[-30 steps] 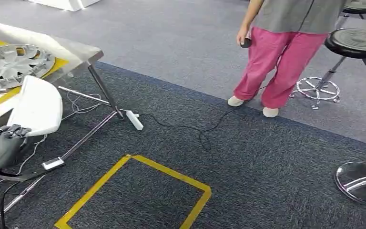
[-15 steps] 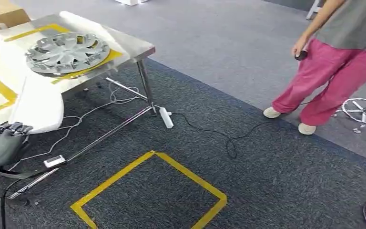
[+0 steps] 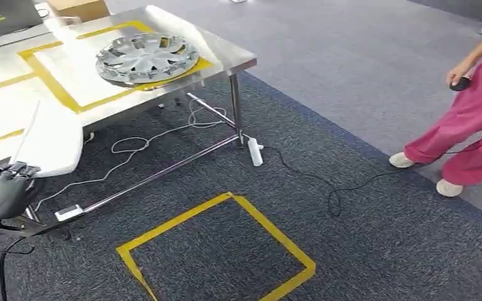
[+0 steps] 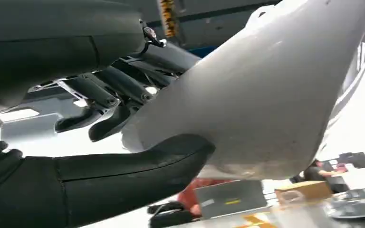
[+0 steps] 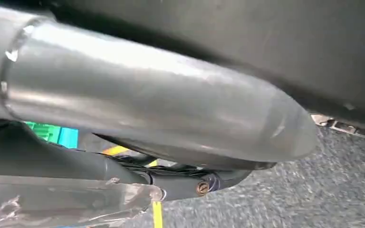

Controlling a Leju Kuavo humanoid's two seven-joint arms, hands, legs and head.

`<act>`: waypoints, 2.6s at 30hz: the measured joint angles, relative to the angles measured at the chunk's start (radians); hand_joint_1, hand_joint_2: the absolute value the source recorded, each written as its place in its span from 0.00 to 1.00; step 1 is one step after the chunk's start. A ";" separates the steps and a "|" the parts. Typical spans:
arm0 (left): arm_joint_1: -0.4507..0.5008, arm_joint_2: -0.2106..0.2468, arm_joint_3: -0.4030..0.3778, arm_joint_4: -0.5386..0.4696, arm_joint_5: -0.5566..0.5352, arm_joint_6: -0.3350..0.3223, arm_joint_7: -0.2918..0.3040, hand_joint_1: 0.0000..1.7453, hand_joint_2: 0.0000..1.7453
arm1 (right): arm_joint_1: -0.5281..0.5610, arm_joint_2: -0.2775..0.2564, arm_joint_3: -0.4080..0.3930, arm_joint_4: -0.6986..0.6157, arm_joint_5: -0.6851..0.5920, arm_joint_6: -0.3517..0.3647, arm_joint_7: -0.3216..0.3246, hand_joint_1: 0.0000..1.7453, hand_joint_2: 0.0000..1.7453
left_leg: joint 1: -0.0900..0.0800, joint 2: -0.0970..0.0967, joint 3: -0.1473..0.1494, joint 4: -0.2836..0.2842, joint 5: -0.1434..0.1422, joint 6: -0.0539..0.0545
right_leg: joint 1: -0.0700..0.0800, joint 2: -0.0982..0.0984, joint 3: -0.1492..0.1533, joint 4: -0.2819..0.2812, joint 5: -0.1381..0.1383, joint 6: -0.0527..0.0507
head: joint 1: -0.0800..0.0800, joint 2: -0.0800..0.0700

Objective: Take the parts from the cabinet and place them on the table.

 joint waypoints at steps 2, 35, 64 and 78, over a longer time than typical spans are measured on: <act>0.004 0.000 0.000 0.000 0.000 0.000 0.000 1.00 1.00 | 0.000 0.000 0.000 0.000 0.000 0.000 0.000 0.00 0.00 | 0.003 -0.028 -0.005 0.004 0.001 0.018 | 0.002 -0.023 0.007 -0.009 -0.003 0.007 | 0.003 0.000; 0.025 0.000 -0.001 -0.002 0.000 0.003 0.000 1.00 1.00 | -0.004 0.000 -0.001 0.000 -0.029 0.010 -0.001 0.00 0.00 | 0.018 -0.080 0.005 -0.002 -0.003 0.032 | -0.007 0.015 -0.002 -0.015 0.001 0.027 | 0.002 0.000; 0.073 0.100 -0.015 -0.058 0.186 0.137 -0.206 1.00 1.00 | -0.002 -0.001 -0.001 0.000 -0.019 0.031 -0.009 0.00 0.00 | 0.014 -0.117 0.024 -0.029 -0.021 0.055 | -0.008 0.097 -0.023 0.006 0.048 0.034 | 0.010 0.000; 0.161 0.109 0.035 -0.084 0.195 0.165 -0.214 1.00 1.00 | 0.001 0.001 0.000 0.001 -0.008 0.034 -0.029 0.00 0.00 | 0.042 -0.125 0.117 -0.018 -0.090 -0.007 | -0.030 0.104 -0.064 0.016 0.028 0.027 | 0.034 0.000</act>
